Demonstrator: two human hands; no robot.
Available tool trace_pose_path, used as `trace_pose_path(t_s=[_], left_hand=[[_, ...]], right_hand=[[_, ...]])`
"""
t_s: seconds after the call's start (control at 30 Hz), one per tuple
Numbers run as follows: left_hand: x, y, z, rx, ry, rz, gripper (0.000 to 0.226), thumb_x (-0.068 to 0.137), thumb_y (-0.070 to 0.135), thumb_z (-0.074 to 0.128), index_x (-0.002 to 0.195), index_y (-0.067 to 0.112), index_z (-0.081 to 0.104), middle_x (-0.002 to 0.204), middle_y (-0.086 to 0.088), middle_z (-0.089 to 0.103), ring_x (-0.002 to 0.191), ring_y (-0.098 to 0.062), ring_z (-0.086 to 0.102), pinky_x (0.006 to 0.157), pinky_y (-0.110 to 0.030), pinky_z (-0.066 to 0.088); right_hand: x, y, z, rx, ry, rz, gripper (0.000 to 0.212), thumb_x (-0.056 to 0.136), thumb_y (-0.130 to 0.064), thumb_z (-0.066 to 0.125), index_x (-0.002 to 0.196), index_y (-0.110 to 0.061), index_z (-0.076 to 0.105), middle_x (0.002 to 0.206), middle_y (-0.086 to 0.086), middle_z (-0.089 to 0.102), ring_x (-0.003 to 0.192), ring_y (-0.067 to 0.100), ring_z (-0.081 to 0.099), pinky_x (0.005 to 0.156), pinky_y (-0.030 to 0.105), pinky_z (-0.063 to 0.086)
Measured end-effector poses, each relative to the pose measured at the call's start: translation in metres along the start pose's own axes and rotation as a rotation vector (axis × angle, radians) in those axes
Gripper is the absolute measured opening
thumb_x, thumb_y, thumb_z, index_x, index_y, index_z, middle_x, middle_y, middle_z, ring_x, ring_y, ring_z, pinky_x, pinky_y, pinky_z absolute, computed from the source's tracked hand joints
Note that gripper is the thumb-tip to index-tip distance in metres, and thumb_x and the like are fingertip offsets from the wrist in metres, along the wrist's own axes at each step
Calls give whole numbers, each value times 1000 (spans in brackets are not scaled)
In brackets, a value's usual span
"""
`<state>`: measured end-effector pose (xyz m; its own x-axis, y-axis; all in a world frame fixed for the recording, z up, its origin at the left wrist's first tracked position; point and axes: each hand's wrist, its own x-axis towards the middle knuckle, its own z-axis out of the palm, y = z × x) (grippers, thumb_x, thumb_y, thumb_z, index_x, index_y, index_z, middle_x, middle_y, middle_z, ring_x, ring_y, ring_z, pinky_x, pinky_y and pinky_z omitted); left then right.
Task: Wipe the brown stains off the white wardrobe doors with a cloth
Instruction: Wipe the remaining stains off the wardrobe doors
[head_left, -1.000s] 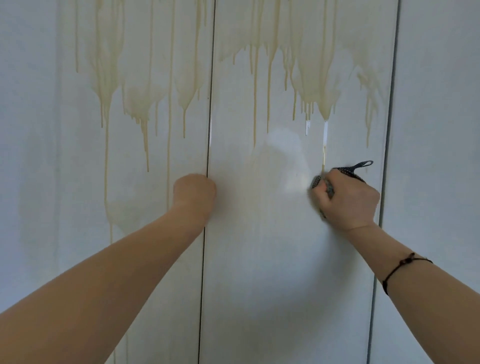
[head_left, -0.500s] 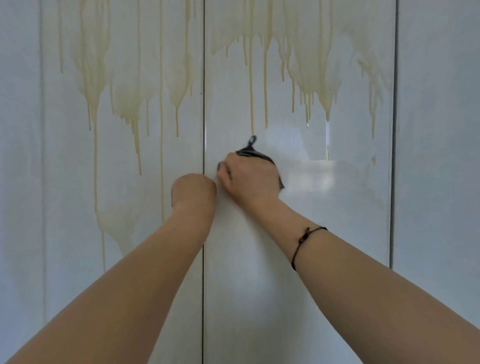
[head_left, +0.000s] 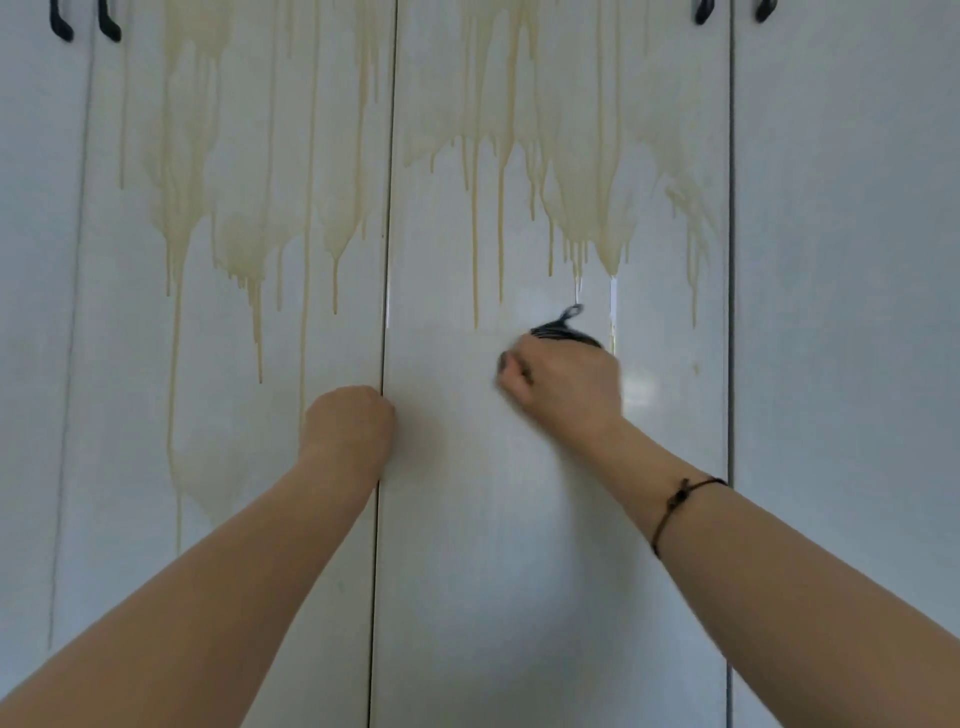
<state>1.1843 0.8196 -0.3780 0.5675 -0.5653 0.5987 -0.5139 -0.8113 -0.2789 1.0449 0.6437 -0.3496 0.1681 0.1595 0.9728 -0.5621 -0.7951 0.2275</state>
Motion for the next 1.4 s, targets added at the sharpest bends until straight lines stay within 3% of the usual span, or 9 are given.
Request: trace_pose_path(t_s=[0.23,0.43,0.6,0.77,0.97,1.03,1.13,1.27,1.4], left_hand=[[0,-2,0,9,19,42,27,84,3,70,110,8,68,106,-5,68,99,-25,69,68,-29,48],[4,0,0,-7,1,54,27,84,-2,66,108,9,70,106,-4,68,100,-24,68,66,-28,45],[5,5,0,23,3,48,30,84,-6,62,108,9,71,110,-5,69,102,-24,68,77,-30,57],[11,10,0,-20,-41,-10,28,87,-3,60,110,8,70,111,-6,69,103,-27,69,84,-37,59],[10,7,-2,50,36,20,22,88,6,63,108,15,65,108,1,69,102,-18,68,70,-26,46],[8,5,-5,69,-11,43,24,87,9,66,110,15,67,111,0,68,105,-20,66,69,-28,43],[6,3,-5,79,-22,57,24,86,6,66,108,12,71,109,-3,68,102,-24,67,67,-29,45],[5,6,-4,65,-17,50,24,85,3,65,107,11,72,107,-3,70,100,-24,69,68,-27,49],[6,9,-8,58,-35,12,29,82,-3,64,108,7,73,104,-8,72,97,-30,71,82,-35,60]], right_hand=[[-44,107,-39,-121,64,475,33,87,-40,43,61,-22,35,51,-4,41,52,22,43,50,22,19],[-31,66,-21,5,174,796,32,88,-38,38,63,-18,39,54,-5,41,53,24,46,49,25,17],[8,-22,6,7,75,444,29,83,-37,47,61,-19,50,55,-3,46,49,21,38,46,23,20],[36,-96,30,82,-86,-15,23,83,-32,60,64,-19,60,55,0,53,48,23,46,47,25,22],[56,-104,35,46,-266,-333,24,93,-36,49,76,-21,54,61,-4,49,58,25,48,48,26,12],[55,-88,26,58,-236,-345,24,90,-33,52,70,-22,46,58,-5,45,54,25,48,47,24,12],[44,-45,17,40,-190,-298,24,87,-35,52,69,-20,52,62,-3,54,57,23,54,45,25,30],[22,20,-7,3,-13,-29,29,81,-29,57,60,-18,40,51,-6,39,48,23,41,46,20,18],[3,84,-29,-87,30,290,30,87,-34,47,64,-14,46,54,-1,46,54,26,46,49,27,30]])
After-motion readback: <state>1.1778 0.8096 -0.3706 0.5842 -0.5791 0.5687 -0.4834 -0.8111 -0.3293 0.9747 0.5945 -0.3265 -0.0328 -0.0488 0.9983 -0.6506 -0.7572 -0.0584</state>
